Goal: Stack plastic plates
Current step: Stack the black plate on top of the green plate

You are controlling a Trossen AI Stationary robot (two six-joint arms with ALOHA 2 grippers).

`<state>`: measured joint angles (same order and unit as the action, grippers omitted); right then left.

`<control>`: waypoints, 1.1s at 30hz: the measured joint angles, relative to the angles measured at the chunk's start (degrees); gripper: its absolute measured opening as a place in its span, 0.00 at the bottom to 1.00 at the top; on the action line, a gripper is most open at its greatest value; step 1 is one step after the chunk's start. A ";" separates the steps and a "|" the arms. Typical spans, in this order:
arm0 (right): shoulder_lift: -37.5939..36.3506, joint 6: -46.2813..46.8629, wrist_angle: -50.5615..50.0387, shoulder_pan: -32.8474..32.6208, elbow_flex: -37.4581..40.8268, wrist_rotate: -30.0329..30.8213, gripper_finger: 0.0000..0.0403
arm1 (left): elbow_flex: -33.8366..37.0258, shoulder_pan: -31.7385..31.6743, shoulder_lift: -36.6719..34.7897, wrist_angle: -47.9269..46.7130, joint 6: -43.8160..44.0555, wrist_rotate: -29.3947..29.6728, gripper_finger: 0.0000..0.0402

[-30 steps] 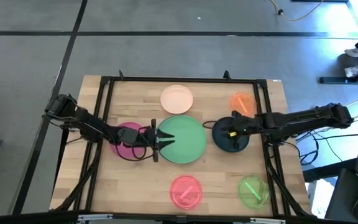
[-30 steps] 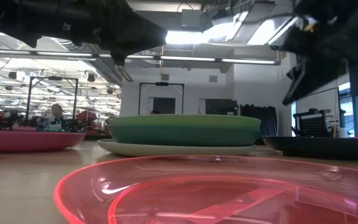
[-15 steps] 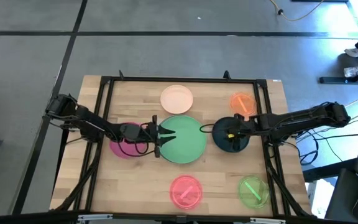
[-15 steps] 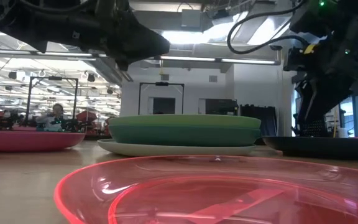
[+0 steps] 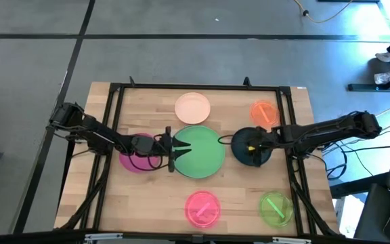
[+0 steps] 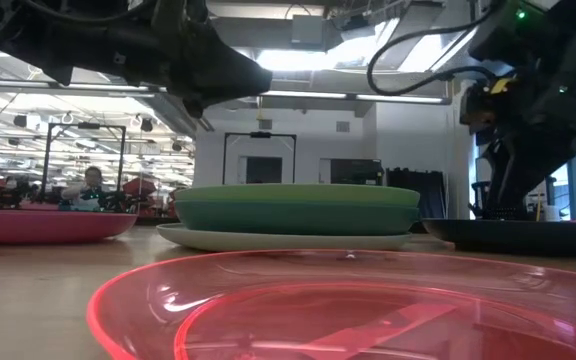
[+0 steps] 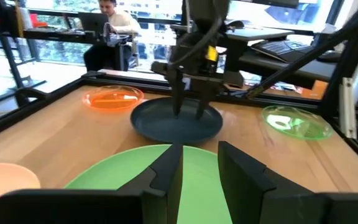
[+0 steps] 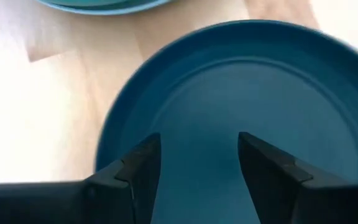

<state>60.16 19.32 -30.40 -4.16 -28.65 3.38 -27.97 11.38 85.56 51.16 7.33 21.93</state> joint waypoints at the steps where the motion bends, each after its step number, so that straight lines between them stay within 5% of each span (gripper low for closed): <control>1: 0.00 -0.07 0.88 0.00 0.44 -0.45 0.50 | 0.00 -0.03 0.00 0.00 0.00 0.33 0.23; 11: 0.39 1.23 8.50 -1.70 2.65 -5.23 0.50 | 0.00 -0.22 0.00 -0.11 0.00 1.00 0.23; 20: 7.63 1.84 12.58 -6.73 2.63 1.59 0.50 | 0.00 -0.22 0.00 -0.13 0.01 0.99 0.23; 33: 12.81 1.45 13.86 -6.73 2.61 1.68 0.49 | 0.00 -0.22 0.00 -0.13 0.02 0.97 0.23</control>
<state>72.97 20.77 -16.53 -10.89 -26.04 5.06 -27.96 11.16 85.56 51.03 7.35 22.90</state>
